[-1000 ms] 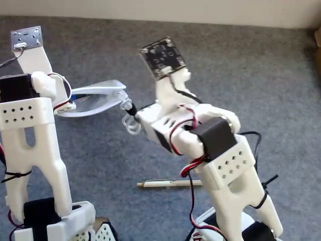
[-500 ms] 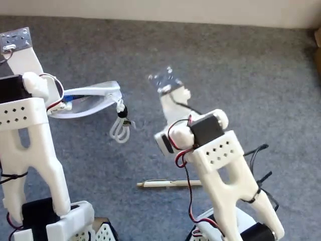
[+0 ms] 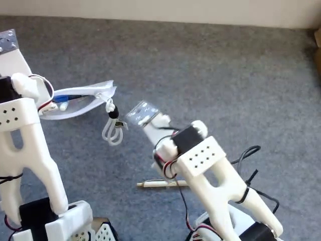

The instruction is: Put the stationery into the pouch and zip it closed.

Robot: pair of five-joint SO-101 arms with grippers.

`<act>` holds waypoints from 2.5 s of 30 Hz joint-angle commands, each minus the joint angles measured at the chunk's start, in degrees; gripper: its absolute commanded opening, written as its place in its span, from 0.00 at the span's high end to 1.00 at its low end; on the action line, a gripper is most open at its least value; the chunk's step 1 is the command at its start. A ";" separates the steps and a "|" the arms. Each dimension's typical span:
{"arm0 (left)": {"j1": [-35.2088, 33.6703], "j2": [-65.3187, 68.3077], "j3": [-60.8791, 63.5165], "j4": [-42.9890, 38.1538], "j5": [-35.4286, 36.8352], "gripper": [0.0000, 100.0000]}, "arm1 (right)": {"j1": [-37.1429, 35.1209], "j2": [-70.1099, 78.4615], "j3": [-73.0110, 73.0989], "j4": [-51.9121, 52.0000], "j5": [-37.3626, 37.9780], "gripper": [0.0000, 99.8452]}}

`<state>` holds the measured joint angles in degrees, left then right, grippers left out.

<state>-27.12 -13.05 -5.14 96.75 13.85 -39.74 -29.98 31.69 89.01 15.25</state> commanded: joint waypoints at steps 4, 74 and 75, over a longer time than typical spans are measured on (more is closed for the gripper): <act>-1.71 -0.04 -1.89 -1.23 0.26 1.00 | -6.64 -2.07 5.49 -6.46 0.62 0.97; -1.54 0.04 -1.27 -1.67 0.35 1.00 | -1.63 -24.48 13.14 -34.15 -29.98 0.99; -1.54 0.04 -1.27 -1.67 0.35 1.00 | -1.63 -26.33 12.35 -35.74 -29.98 0.99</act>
<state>-27.47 -12.79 -5.14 96.31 13.85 -41.76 -49.85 46.20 55.60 -14.02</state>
